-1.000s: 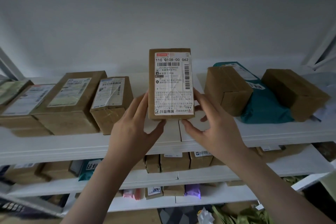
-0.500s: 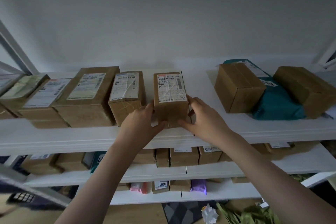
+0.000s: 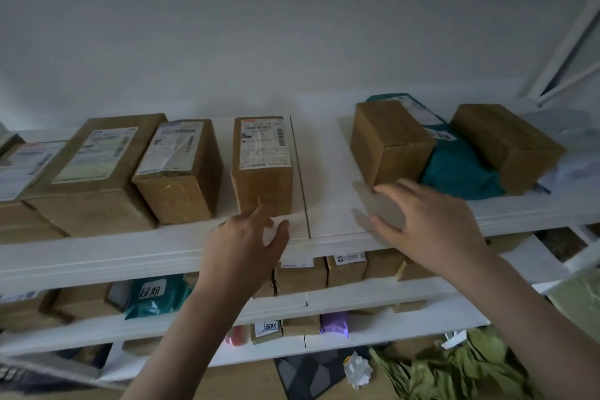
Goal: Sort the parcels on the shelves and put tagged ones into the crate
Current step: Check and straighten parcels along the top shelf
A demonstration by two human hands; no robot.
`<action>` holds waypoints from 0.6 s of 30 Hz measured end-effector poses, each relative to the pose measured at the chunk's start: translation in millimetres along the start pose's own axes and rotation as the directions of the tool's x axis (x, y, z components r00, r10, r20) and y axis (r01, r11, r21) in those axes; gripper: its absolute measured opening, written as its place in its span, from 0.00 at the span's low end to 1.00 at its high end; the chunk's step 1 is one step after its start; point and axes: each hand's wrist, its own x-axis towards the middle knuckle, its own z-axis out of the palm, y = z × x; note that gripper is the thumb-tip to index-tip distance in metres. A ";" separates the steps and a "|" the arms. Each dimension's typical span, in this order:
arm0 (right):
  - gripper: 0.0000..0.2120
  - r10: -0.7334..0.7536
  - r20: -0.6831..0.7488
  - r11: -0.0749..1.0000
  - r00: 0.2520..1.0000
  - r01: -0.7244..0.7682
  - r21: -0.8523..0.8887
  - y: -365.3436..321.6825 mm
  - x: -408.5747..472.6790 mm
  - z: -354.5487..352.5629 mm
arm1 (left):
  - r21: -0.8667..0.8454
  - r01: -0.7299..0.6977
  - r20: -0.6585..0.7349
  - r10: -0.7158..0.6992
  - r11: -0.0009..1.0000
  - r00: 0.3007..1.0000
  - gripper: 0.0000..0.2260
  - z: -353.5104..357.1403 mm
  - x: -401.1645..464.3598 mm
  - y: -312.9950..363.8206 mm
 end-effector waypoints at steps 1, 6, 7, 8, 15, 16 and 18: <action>0.27 0.013 -0.010 1.000 1.000 -0.013 0.001 13.6 -3.2 -1.9 | 0.002 -0.012 0.008 0.012 1.000 1.000 0.14 3.8 3.7 12.7; 0.26 0.053 -0.057 0.996 0.997 -0.049 0.076 78.8 -4.2 -4.2 | 0.012 -0.078 -0.049 0.079 0.997 0.996 0.15 17.3 33.7 74.1; 0.25 0.051 -0.071 0.993 0.996 -0.043 0.114 88.9 -1.9 -3.6 | 0.003 -0.088 -0.063 0.088 0.996 0.994 0.15 20.8 39.3 84.4; 0.24 0.047 -0.085 0.989 0.995 -0.034 0.145 97.6 1.1 -3.6 | 0.009 -0.097 -0.065 0.097 0.995 0.993 0.15 24.9 43.8 93.7; 0.22 0.005 -0.100 0.990 0.995 0.009 0.143 120.8 34.9 -7.5 | 0.070 -0.068 0.071 0.063 0.995 0.995 0.26 53.6 75.2 127.1; 0.20 -0.007 -0.095 0.993 0.995 0.019 0.118 120.4 39.8 -7.3 | 0.071 -0.066 0.081 0.060 0.995 0.995 0.26 55.0 80.6 130.8; 0.19 -0.024 -0.080 0.996 0.997 0.031 0.085 118.0 47.9 -5.7 | 0.057 -0.060 0.068 0.056 0.997 0.996 0.24 56.5 90.4 137.5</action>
